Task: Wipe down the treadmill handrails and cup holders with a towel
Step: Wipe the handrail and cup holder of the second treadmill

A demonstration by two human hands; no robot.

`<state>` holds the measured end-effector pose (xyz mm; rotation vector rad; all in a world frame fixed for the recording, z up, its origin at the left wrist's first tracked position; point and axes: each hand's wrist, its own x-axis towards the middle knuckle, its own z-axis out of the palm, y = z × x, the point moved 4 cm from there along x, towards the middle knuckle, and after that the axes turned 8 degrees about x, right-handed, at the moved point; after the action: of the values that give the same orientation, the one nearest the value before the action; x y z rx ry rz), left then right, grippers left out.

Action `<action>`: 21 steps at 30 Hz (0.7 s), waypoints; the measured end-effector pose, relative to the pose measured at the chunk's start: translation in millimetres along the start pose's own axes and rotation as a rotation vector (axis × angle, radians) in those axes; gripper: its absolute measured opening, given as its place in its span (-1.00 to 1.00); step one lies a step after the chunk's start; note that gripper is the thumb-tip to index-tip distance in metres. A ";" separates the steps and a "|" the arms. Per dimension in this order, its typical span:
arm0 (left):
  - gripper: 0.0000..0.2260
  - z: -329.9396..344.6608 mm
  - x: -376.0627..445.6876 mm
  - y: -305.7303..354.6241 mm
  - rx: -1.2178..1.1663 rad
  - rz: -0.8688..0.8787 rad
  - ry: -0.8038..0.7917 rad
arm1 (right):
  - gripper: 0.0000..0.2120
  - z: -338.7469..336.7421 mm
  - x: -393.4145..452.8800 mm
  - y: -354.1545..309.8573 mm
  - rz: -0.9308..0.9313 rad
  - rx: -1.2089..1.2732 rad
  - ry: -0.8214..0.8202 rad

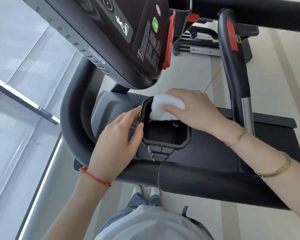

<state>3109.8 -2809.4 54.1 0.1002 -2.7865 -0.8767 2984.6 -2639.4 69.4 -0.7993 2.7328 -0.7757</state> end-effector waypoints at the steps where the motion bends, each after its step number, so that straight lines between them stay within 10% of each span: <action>1: -0.63 0.0 -0.1 0.1 -0.003 -0.003 0.000 | -0.74 -0.5 -8.6 5.1 0.053 0.035 0.015; 12: -0.63 -0.5 0.2 0.8 0.003 0.005 -0.010 | -0.81 -1.4 2.2 -4.5 0.135 0.078 -0.014; 21: -0.63 -0.9 -0.6 -0.8 0.013 0.019 -0.019 | -0.45 19.3 -62.2 -1.9 0.462 0.452 0.148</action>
<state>3110.6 -2810.5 54.2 0.0673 -2.8060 -0.8594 3043.6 -2615.1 56.2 -0.0164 2.5444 -1.2987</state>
